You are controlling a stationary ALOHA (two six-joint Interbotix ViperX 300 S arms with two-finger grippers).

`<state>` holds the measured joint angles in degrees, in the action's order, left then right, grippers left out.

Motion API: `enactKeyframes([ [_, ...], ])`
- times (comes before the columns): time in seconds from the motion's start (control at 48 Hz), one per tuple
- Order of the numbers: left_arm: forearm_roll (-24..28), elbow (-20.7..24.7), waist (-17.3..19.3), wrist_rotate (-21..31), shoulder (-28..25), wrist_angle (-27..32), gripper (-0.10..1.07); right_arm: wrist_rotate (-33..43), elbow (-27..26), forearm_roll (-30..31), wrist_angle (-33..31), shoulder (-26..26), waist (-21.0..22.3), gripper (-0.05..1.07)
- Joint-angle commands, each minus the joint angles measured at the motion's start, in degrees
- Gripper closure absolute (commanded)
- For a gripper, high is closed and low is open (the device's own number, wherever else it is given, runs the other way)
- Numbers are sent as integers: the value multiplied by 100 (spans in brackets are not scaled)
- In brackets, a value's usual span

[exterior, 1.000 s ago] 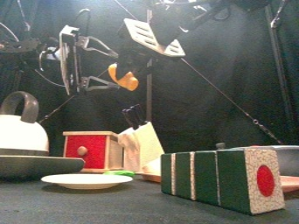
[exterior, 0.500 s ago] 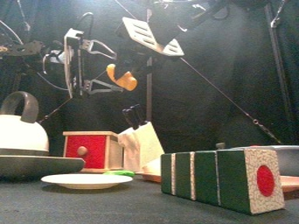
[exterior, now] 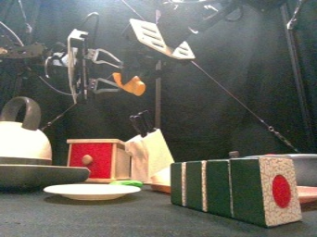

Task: Peel corn husk

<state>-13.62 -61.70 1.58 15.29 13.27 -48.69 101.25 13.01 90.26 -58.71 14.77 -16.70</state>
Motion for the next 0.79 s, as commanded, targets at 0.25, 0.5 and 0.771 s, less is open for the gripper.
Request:
enactKeyframes([
  [0.25, 0, 53, 44, -44, 26, 26, 36, 26, -132, 26, 18, -211, -149, -2],
  [0.5, 70, -35, 97, -62, 105, 88, 36, 35, -9, -149, 18, -448, -299, -2],
  [0.771, 281, -26, 220, -62, 246, 738, 36, 114, 457, -334, 123, -809, -334, -1],
])
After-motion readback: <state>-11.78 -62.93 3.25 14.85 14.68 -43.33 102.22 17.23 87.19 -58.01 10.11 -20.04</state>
